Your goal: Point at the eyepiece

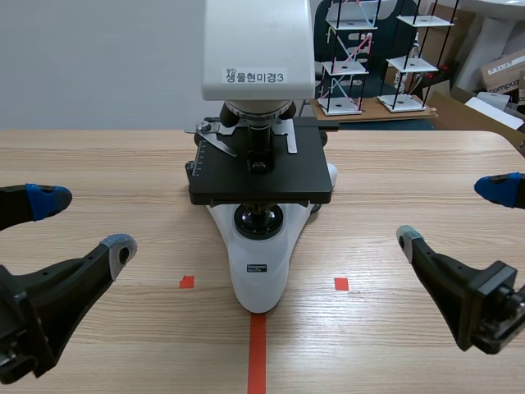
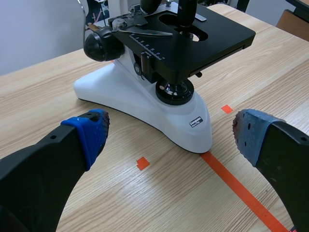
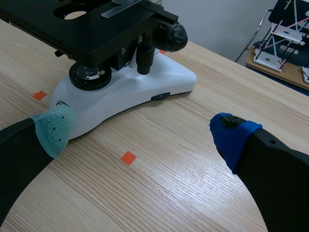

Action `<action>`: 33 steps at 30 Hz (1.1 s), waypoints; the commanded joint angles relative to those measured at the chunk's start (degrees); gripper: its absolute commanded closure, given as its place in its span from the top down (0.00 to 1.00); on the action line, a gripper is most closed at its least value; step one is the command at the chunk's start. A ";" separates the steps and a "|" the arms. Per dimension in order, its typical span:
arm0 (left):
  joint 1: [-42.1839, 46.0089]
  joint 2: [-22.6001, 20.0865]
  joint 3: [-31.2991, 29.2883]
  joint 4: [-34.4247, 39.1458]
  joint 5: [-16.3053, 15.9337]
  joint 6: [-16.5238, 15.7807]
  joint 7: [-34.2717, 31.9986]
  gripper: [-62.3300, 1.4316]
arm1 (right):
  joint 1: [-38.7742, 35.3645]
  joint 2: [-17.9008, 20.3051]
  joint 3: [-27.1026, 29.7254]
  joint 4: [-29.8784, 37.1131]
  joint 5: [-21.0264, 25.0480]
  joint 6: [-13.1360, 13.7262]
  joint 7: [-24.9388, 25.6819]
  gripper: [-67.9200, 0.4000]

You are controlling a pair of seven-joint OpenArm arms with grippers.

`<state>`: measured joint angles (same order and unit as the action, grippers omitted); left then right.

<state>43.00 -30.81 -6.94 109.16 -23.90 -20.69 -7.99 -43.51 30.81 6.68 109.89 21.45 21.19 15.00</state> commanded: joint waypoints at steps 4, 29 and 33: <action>-0.02 0.15 -0.15 0.87 -0.55 -0.09 -1.18 0.87 | 0.81 0.13 0.39 0.55 0.44 -0.20 1.05 0.89; -0.02 0.15 -0.15 0.87 -0.50 -0.09 -1.18 0.87 | 0.46 0.81 0.55 0.94 0.52 -0.22 4.87 0.81; -0.02 0.15 -0.15 0.87 -0.52 -0.09 -1.18 0.87 | 0.46 1.07 0.55 2.97 2.89 -0.20 5.79 0.45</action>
<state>43.00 -30.81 -6.94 109.16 -23.90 -20.69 -7.97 -43.53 31.29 6.68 110.65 23.35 21.17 19.29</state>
